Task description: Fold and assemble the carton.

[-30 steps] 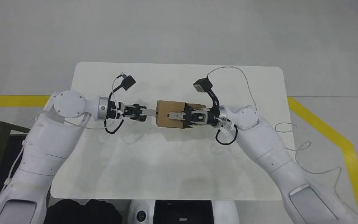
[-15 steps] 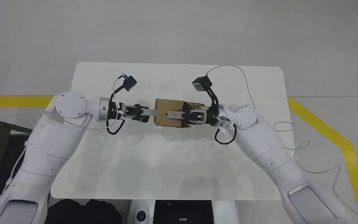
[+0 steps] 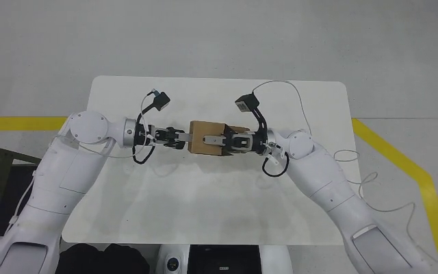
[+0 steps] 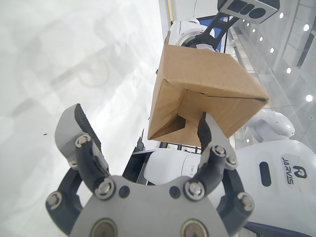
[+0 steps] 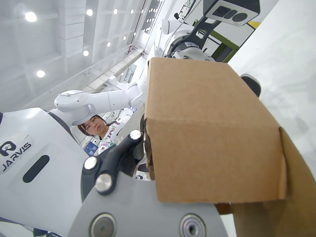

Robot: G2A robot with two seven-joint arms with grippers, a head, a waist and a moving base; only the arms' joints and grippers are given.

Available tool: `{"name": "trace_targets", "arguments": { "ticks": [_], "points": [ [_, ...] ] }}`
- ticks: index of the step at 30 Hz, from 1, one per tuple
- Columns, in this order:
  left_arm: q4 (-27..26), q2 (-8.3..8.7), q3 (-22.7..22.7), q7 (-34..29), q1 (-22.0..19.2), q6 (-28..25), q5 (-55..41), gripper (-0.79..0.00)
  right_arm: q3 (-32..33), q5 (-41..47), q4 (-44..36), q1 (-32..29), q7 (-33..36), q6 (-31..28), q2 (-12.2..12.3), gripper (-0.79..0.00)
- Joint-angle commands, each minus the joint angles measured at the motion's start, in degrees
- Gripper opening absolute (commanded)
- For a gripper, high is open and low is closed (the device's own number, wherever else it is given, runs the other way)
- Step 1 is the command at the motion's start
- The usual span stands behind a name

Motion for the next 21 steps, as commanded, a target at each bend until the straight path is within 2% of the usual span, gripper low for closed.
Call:
{"name": "trace_targets", "arguments": {
  "ticks": [1, 21],
  "points": [
    [0.02, 0.00, 0.02, -0.09, 0.04, 0.03, -0.07, 0.000, -0.01, 0.09, 0.10, -0.01, 0.04, 0.04, -0.01, -0.785],
    [1.35, -0.51, 1.28, 0.26, -0.16, -0.43, -1.08, 0.000, -0.37, 2.68, 0.48, -0.46, -0.23, -0.24, -0.35, -0.785]
  ]
}}
